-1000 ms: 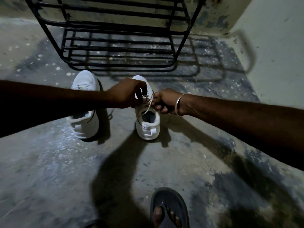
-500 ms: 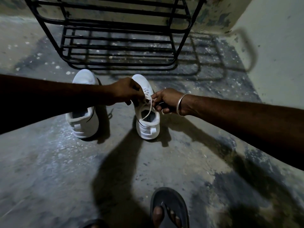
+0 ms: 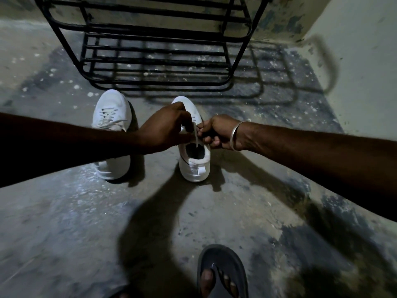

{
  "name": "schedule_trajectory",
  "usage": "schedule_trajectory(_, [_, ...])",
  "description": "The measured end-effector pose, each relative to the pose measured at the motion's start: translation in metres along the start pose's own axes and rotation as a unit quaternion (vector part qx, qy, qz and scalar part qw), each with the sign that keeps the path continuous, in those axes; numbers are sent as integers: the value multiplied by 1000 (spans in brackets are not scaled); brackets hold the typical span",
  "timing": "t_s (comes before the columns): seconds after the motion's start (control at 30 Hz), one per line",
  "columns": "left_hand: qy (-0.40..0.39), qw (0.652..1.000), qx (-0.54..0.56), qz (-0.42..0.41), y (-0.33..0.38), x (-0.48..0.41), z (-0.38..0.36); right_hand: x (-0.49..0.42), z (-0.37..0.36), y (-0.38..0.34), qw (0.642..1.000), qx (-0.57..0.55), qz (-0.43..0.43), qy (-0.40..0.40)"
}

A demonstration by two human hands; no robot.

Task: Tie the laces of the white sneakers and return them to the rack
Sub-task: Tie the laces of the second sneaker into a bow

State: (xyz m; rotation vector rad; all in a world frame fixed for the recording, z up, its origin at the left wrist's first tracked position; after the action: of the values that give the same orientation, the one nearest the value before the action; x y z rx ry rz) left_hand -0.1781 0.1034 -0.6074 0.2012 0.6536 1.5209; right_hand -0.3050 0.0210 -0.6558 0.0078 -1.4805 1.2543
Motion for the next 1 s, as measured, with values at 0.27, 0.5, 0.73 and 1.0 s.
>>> schedule_trajectory(0.27, [4, 1000, -12, -16, 9, 0, 2, 16, 4, -9, 999, -14, 35, 14])
schedule_trajectory(0.5, [16, 1000, -14, -5, 9, -5, 7, 13, 6, -8, 997, 19, 58, 40])
schedule_trajectory(0.73, [-6, 999, 42, 20, 7, -2, 10, 20, 7, -12, 993, 44, 96, 45])
schedule_trajectory(1.0, [-40, 999, 4, 20, 0, -5, 13, 34, 8, -28, 947, 149, 273, 83])
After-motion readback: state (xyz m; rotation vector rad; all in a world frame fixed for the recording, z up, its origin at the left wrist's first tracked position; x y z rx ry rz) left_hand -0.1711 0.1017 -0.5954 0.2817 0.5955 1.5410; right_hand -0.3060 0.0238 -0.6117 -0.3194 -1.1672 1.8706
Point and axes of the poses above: each hand's wrist, its own x-axis away from the middle knuckle, its own z-axis out of the back of the hand, y = z × x, the point moved 6 cm from there along -x, towards the middle knuckle, and after that the axes turned 13 degrees about y, right-handed, at the moved point
